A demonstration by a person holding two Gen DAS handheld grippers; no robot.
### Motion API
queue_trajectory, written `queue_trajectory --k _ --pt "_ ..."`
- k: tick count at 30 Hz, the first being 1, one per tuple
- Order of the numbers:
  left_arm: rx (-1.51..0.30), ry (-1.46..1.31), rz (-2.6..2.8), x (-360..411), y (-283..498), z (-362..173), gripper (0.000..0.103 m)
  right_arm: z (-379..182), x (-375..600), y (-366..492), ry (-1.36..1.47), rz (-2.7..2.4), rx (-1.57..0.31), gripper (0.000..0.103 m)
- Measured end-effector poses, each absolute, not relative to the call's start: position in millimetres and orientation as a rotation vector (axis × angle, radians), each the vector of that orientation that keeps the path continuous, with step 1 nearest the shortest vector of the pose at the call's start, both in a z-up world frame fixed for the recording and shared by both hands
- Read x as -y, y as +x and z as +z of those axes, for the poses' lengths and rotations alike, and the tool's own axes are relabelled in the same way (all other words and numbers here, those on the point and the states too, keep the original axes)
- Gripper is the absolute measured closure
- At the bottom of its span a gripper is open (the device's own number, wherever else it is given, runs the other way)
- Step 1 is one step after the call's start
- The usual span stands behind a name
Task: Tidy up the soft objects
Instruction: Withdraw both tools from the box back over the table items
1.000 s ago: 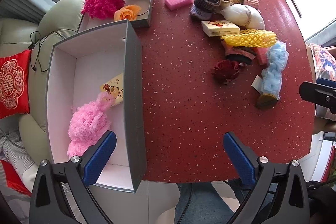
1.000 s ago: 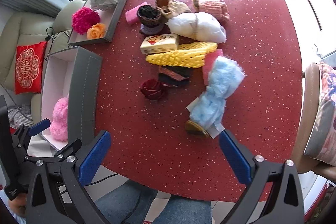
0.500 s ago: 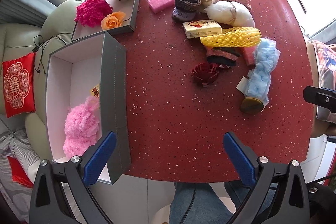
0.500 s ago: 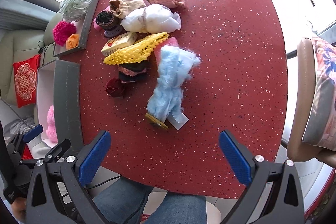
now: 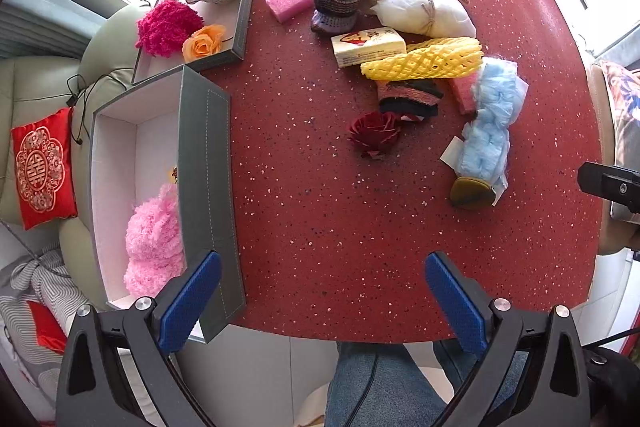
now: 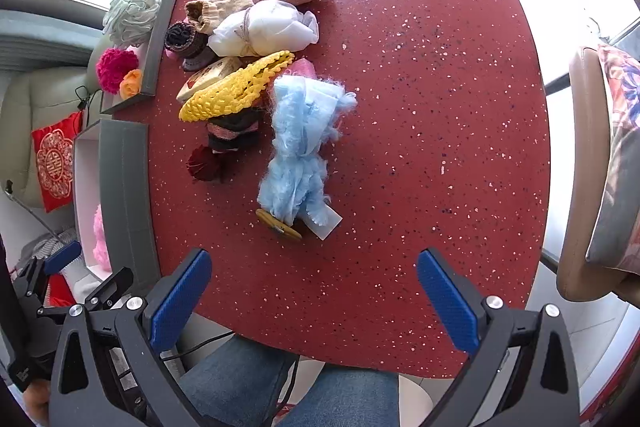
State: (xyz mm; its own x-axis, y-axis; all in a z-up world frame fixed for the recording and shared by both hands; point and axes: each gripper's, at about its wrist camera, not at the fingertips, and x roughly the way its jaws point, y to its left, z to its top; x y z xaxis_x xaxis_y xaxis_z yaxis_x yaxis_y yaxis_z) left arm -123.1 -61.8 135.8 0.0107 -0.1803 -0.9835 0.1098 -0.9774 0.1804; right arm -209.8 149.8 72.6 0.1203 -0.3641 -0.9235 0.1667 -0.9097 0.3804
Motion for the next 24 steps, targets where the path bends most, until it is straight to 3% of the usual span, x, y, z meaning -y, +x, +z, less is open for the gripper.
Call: queue_trajectory --k 12,24 --pt "0.056 2.097 -2.079 49 -138 127 0.001 59 -178 -210 2.078 -1.849 0.245 0.0" --pt "-0.163 2.086 -2.026 48 -173 85 0.001 29 -198 -198 2.203 -1.819 0.215 0.0"
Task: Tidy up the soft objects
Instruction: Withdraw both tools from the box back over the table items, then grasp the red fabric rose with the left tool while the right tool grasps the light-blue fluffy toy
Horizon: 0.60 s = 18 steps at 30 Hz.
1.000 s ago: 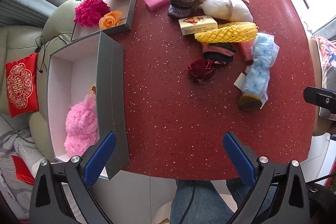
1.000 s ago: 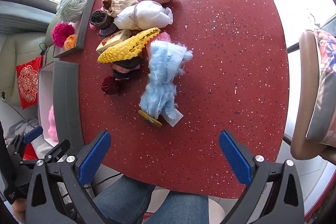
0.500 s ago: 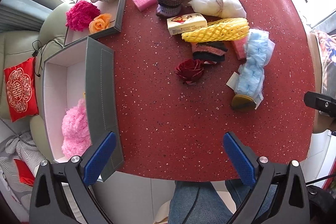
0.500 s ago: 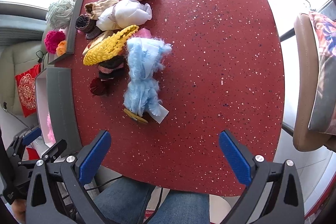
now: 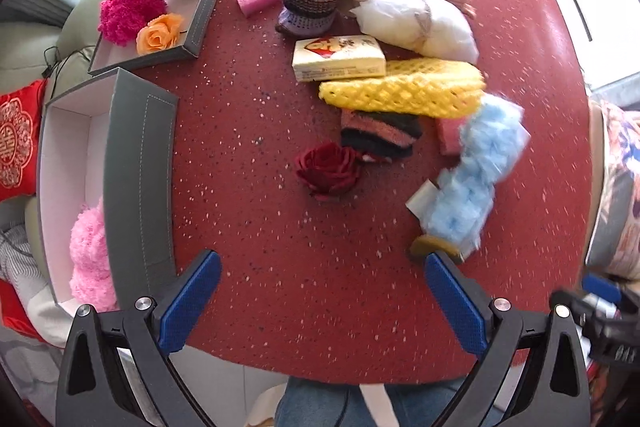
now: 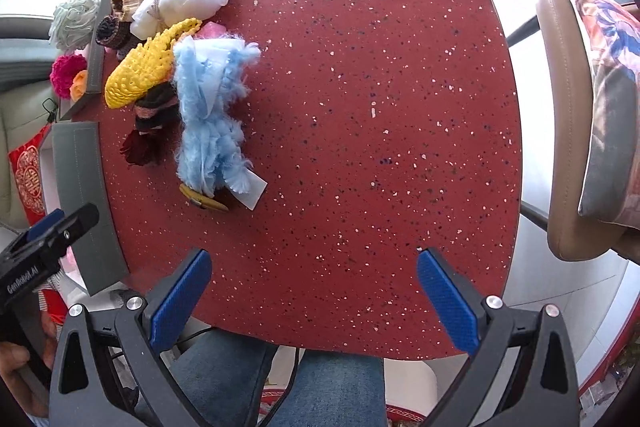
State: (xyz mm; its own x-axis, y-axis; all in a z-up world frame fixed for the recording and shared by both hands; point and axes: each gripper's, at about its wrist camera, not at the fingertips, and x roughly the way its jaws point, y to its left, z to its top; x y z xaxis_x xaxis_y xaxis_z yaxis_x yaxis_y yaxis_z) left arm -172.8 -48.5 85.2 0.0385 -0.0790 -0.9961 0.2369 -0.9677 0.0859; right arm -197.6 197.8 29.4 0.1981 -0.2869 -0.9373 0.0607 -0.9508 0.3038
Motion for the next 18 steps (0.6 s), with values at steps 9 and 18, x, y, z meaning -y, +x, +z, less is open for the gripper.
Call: queue_trajectory --k 9,18 --pt "-0.117 2.042 -1.969 65 -194 39 0.001 19 -183 -198 2.187 -1.81 0.173 0.0" --pt "-0.166 2.021 -1.946 85 -197 2 0.001 7 -138 -213 2.107 -1.824 0.191 0.0"
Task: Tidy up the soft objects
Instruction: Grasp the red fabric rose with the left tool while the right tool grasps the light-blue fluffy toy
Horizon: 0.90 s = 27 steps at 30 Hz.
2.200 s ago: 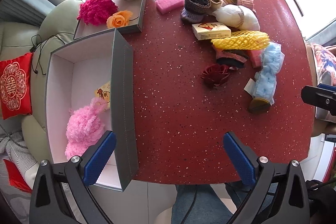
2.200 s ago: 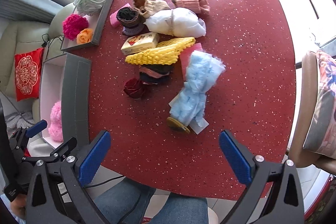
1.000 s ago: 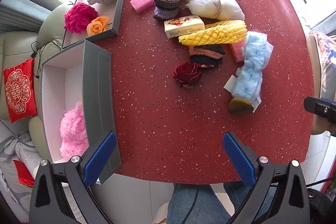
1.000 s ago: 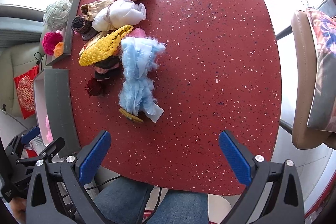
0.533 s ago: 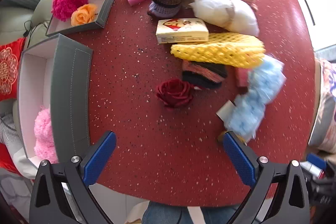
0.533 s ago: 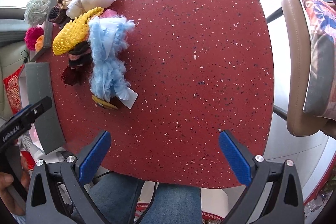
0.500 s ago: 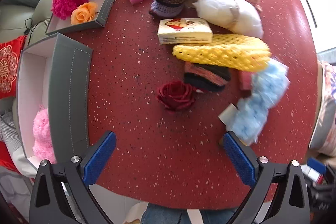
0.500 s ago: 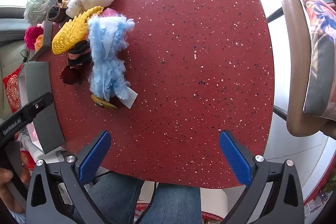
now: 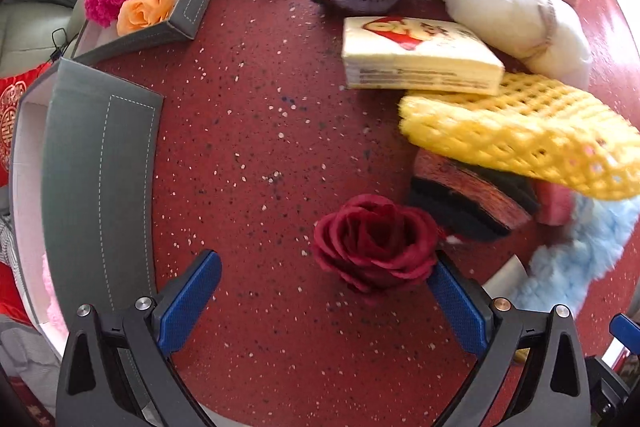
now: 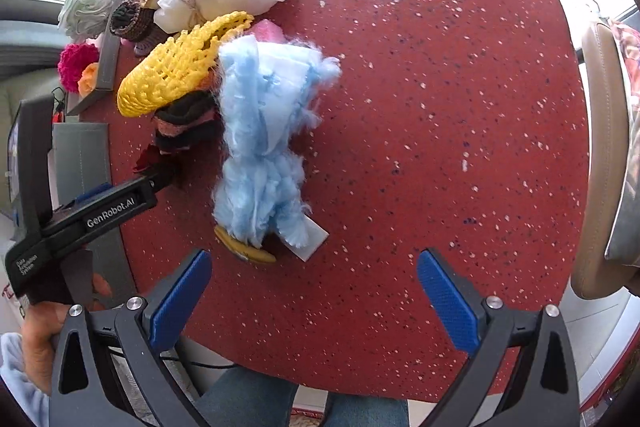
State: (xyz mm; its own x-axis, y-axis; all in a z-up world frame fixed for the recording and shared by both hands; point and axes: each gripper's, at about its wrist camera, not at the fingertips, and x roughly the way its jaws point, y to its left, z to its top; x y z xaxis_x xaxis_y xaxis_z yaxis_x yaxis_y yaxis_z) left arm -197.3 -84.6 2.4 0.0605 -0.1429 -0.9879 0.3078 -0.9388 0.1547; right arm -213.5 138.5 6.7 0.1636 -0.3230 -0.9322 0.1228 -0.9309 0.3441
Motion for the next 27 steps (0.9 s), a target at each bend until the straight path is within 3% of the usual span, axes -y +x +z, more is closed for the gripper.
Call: queue_trajectory --k 10,15,18,21,24,25,26,27 --pt "-0.248 1.996 -1.953 102 -201 -19 0.001 -28 -103 -243 2.155 -1.907 0.13 0.0" --pt "-0.375 1.994 -1.951 117 -186 -29 0.0 -36 -93 -248 2.15 -1.916 0.081 0.0" --pt "-0.438 2.002 -1.931 124 -183 -32 0.0 -35 -87 -248 2.14 -1.917 0.063 0.006" --pt "-0.442 2.014 -1.916 126 -184 -34 0.0 -33 -74 -245 2.134 -1.909 0.04 0.016" --pt "-0.443 2.06 -1.883 126 -190 -36 0.0 -27 -63 -241 2.112 -1.921 -0.018 0.04" --pt "-0.435 2.066 -1.878 130 -201 -36 0.0 -24 -61 -241 2.104 -1.917 -0.029 0.058" --pt "-0.413 2.065 -1.88 128 -207 -36 0.0 -23 -60 -241 2.102 -1.908 -0.029 0.067" --pt "-0.372 2.061 -1.889 125 -208 -35 0.002 -22 -60 -242 2.105 -1.898 -0.02 0.067"
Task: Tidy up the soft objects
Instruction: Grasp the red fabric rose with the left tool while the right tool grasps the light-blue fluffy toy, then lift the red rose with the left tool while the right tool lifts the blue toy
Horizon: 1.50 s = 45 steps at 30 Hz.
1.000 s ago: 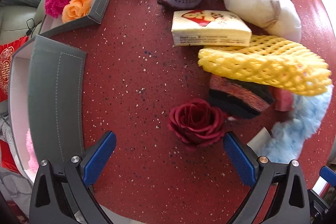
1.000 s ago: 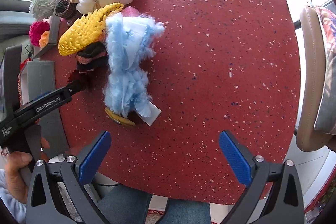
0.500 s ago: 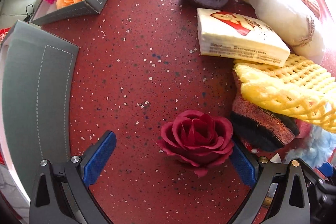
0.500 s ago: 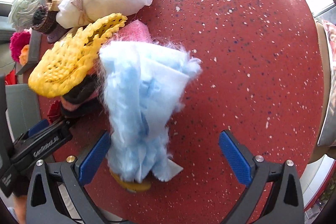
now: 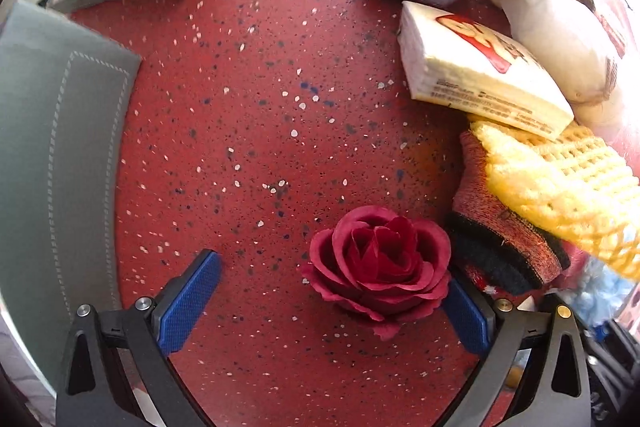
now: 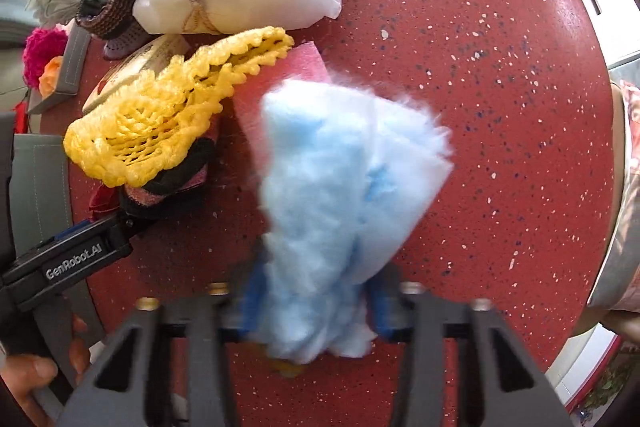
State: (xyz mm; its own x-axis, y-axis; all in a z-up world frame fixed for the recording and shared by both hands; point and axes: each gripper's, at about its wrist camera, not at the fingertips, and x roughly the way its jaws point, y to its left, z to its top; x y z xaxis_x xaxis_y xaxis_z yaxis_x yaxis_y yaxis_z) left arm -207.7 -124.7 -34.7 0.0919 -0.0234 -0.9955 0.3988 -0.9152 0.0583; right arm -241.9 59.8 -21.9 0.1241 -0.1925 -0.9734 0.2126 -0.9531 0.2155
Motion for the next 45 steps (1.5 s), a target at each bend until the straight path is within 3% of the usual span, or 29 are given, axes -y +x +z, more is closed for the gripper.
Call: queue_trajectory --k 1,3,6,22,36,45 --pt "-0.349 2.057 -1.908 121 -208 -32 0.005 -20 -62 -242 2.107 -1.89 -0.002 0.067" --pt "-0.36 2.061 -1.96 111 -216 -28 0.031 -14 -65 -241 2.1 -1.891 0.008 0.068" --pt "-0.382 2.085 -1.99 104 -217 -22 0.061 -3 -73 -235 2.076 -1.893 0.044 0.068" --pt "-0.233 2.125 -2.08 75 -169 30 0.062 45 -145 -224 2.001 -1.904 0.204 0.068" --pt "-0.18 2.067 -2.189 58 -101 90 0.062 71 -131 -196 1.947 -1.806 0.049 0.068" --pt "-0.096 2.033 -2.256 49 -101 109 0.062 87 -127 -188 1.909 -1.793 -0.005 0.067"
